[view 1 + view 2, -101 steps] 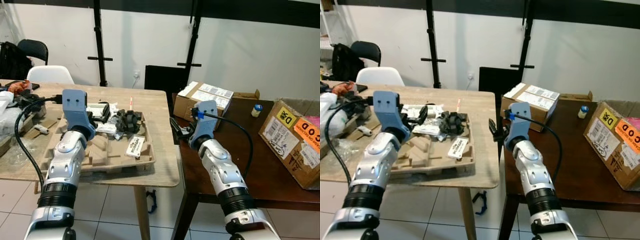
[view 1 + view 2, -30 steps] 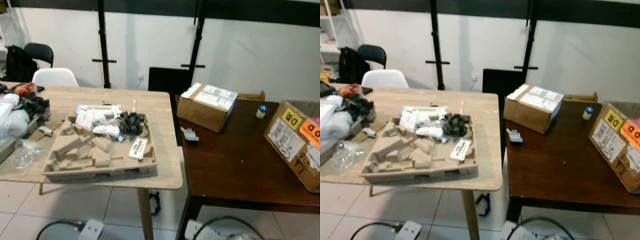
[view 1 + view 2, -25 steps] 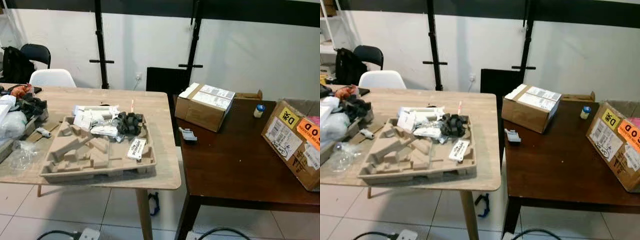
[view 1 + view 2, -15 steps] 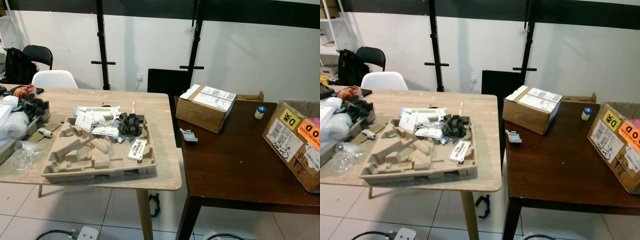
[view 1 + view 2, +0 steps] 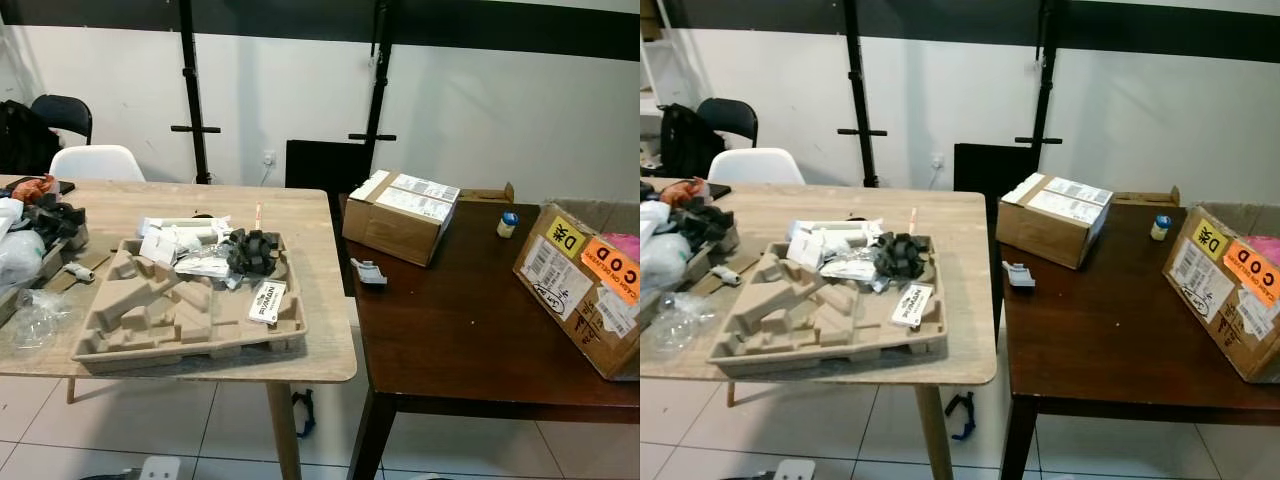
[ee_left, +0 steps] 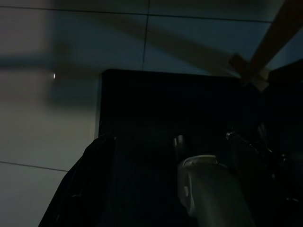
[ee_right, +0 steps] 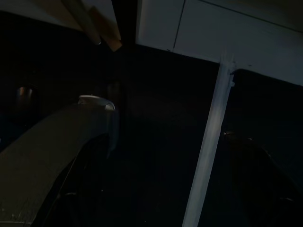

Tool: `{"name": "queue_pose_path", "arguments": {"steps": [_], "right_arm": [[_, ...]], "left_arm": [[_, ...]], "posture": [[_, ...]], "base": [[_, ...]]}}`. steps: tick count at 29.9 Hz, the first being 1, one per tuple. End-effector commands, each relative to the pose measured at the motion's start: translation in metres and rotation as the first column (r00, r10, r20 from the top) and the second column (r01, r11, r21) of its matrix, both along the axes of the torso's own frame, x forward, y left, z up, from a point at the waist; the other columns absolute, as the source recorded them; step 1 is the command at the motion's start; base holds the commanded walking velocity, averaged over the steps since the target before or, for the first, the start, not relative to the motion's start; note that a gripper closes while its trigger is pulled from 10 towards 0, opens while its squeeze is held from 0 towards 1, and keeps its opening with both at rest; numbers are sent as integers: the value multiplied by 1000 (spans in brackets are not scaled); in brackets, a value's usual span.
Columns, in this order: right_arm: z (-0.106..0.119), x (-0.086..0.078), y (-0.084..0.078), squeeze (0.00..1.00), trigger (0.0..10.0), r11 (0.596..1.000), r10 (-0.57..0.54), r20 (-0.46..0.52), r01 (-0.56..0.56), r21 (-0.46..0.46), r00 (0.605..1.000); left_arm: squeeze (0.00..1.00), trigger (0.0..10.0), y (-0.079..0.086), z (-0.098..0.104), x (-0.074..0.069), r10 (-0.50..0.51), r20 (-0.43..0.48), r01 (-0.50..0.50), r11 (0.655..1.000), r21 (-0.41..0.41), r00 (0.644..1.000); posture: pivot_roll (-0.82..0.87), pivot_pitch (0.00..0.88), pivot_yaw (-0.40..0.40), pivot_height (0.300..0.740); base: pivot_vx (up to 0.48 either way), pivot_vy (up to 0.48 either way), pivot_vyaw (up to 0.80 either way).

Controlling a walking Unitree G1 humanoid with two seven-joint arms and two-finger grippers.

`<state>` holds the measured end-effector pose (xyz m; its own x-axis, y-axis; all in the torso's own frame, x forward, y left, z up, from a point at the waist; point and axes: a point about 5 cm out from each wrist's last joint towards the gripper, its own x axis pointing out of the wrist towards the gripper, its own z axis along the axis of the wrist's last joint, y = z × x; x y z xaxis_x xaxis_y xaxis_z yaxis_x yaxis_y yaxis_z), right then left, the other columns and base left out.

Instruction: Picking trash to rubbish bin

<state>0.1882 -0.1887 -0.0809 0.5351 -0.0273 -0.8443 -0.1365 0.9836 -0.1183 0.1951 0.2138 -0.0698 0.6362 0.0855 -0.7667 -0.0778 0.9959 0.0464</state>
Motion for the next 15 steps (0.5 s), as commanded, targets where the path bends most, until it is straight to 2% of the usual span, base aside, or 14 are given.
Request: {"name": "queue_pose_path", "arguments": {"steps": [1,15], "right_arm": [[0,0,-2,0,10000,1000,-2,1,2,-7,1000],[3,6,1,0,10000,1000,8,31,-8,-1,999]], "left_arm": [[0,10000,-5,-3,-3,12,-4,-12,1000,-13,1000],[0,10000,-8,-2,0,27,15,-27,999,-34,1000]], "posture": [[43,39,-35,740],[37,45,-35,740]], "base": [[0,0,0],[0,0,0]]}}
